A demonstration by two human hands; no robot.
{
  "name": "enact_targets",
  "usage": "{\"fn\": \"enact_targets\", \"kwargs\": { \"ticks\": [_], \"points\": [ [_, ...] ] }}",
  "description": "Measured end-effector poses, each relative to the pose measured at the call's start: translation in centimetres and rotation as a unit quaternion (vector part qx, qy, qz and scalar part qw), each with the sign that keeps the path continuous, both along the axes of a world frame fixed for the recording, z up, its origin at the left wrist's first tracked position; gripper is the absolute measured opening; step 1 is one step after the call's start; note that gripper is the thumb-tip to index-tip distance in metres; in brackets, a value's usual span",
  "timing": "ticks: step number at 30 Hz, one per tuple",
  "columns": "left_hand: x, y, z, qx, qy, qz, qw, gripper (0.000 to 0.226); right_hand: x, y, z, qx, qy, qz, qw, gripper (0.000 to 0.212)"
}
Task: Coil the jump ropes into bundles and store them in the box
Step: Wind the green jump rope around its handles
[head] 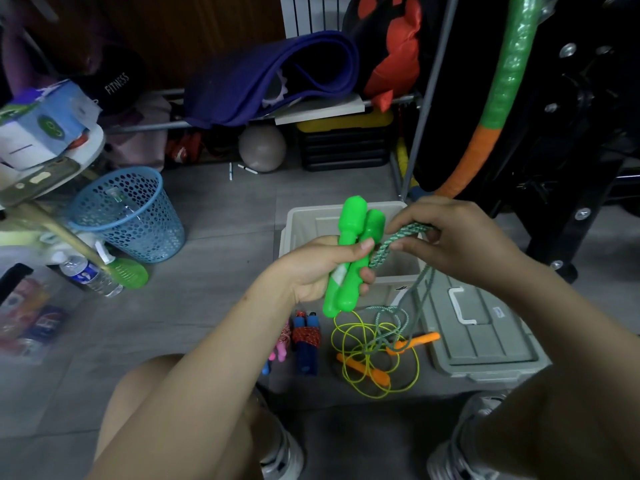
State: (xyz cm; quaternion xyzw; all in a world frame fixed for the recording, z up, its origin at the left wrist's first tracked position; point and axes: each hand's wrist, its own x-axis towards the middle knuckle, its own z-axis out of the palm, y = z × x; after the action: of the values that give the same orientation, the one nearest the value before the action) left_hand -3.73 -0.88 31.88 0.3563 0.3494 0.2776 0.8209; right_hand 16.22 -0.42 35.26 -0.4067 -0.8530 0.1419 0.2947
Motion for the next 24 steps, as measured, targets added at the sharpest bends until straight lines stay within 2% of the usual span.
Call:
{"fn": "enact_targets", "kwargs": {
  "ticks": [2, 4, 7, 9, 14, 17, 20, 22, 24],
  "points": [
    [0.0, 0.2, -0.3, 0.004, -0.030, -0.042, 0.999, 0.060, -0.1, 0.0, 0.2, 0.009, 0.011, 0.002, 1.000, 0.021],
    [0.2, 0.2, -0.2, 0.008, -0.035, -0.059, 0.998, 0.049, -0.3, -0.1, 0.6, 0.016, 0.018, 0.019, 1.000, 0.021],
    [0.7, -0.2, 0.1, 0.049, 0.065, -0.081, 0.993, 0.024, -1.4, -0.6, 0.3, 0.047, -0.027, 0.080, 0.995, 0.017],
    [1.2, -0.7, 0.1, 0.085, 0.135, -0.113, 0.981, 0.020, -2.1, -0.8, -0.1, 0.033, -0.046, 0.093, 0.994, 0.011],
    [2.3, -1.2, -0.5, 0.074, 0.189, -0.124, 0.971, 0.013, -1.5, 0.0, 0.1, -0.087, 0.004, 0.087, 0.992, 0.018],
    [2.7, -1.7, -0.3, 0.078, 0.225, -0.219, 0.946, 0.008, -0.9, 0.6, 0.4, -0.161, 0.028, 0.072, 0.984, 0.024],
    [2.8, -2.5, -0.1, 0.086, 0.218, -0.295, 0.926, 0.014, -0.9, 1.1, 0.3, -0.308, 0.046, 0.111, 0.944, 0.020],
    [2.4, -2.5, 0.3, 0.103, 0.191, -0.289, 0.933, 0.011, -1.1, 1.0, -0.1, -0.371, 0.085, 0.119, 0.917, 0.013],
    [1.6, -2.1, 0.7, 0.122, 0.181, -0.272, 0.937, 0.007, -1.0, 0.7, -0.4, -0.405, 0.160, 0.109, 0.894, 0.017]
  ]
}}
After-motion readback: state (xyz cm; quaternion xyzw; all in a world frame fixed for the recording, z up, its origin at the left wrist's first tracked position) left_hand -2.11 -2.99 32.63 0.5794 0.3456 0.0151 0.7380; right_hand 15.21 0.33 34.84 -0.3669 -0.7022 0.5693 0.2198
